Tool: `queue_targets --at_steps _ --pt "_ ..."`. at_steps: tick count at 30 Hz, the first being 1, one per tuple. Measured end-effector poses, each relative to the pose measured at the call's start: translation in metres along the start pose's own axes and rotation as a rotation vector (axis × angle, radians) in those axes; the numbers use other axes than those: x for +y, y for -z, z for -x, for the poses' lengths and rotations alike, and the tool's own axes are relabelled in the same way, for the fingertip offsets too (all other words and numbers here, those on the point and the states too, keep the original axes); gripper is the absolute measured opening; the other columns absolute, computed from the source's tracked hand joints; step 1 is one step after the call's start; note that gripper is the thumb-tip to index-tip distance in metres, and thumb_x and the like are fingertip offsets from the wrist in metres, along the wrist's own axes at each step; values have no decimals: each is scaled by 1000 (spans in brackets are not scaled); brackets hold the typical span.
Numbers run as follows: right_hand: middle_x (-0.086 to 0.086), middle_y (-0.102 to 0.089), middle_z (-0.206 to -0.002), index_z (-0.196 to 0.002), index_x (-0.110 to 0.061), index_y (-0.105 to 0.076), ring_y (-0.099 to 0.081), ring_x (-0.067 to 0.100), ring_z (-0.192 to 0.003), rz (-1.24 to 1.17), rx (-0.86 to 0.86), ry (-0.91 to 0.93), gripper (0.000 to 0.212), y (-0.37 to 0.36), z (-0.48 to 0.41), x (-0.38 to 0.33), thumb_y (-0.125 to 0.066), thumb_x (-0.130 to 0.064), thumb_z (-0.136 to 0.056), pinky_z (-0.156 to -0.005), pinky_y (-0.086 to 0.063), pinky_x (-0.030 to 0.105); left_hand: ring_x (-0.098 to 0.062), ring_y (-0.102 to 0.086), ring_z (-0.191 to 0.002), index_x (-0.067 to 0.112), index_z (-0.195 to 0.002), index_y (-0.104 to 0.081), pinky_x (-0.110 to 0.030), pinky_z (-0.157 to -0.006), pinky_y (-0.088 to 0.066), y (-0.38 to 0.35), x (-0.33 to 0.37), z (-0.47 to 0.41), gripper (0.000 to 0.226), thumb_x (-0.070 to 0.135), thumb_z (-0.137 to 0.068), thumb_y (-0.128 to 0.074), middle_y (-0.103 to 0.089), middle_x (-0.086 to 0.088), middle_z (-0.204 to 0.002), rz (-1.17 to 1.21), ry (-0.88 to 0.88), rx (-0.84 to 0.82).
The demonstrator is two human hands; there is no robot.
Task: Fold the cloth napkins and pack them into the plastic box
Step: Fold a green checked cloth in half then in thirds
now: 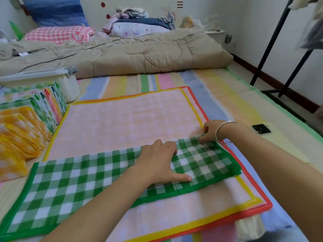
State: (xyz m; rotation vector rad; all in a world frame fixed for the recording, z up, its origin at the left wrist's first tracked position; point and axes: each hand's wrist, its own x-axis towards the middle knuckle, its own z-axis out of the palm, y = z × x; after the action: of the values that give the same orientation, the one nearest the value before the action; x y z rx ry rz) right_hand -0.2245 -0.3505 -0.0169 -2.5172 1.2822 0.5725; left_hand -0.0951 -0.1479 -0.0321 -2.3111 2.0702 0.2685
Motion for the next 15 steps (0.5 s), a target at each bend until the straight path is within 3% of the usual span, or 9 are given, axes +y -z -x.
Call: queue_targets --at_steps 4,6,8,12,15 --pt "1 -41 -68 -75 -15 -47 -36 17 -59 -83 53 15 35 0 3 2 -70 -39 -82 -53 -31 27 -16 -43 -108 27 -121 -46 -39 -85 -42 -1 1 0 84 90 -66 -56 -52 12 -121 -10 -6 -22" --pt "1 -36 -65 -70 -16 -42 -33 17 -57 -194 115 36 38 1 5 4 -72 -35 -81 -54 -30 28 -15 -43 -111 26 -124 -45 -39 -85 -43 -2 1 -1 89 92 -64 -54 -50 13 -126 -17 -14 -25" --pt "2 -38 -65 -70 -15 -43 -35 18 -57 -277 123 11 40 2 8 6 -72 -39 -83 -55 -31 28 -15 -42 -113 26 -127 -44 -38 -85 -43 -3 1 0 92 92 -64 -54 -49 13 -129 -12 -12 -26" --pt "6 -48 -70 -80 -12 -45 -45 21 -57 -321 4 -173 56 -4 20 10 -60 -66 -83 -53 -39 27 -15 -40 -116 27 -130 -42 -37 -87 -43 -2 2 3 93 91 -64 -55 -47 13 -132 3 -10 -40" --pt "9 -55 -80 -94 -6 -57 -50 23 -64 -489 -31 -235 68 -8 29 18 -58 -72 -79 -60 -40 28 -15 -40 -117 27 -134 -40 -37 -90 -44 1 3 4 96 90 -65 -56 -46 10 -132 27 5 -62"
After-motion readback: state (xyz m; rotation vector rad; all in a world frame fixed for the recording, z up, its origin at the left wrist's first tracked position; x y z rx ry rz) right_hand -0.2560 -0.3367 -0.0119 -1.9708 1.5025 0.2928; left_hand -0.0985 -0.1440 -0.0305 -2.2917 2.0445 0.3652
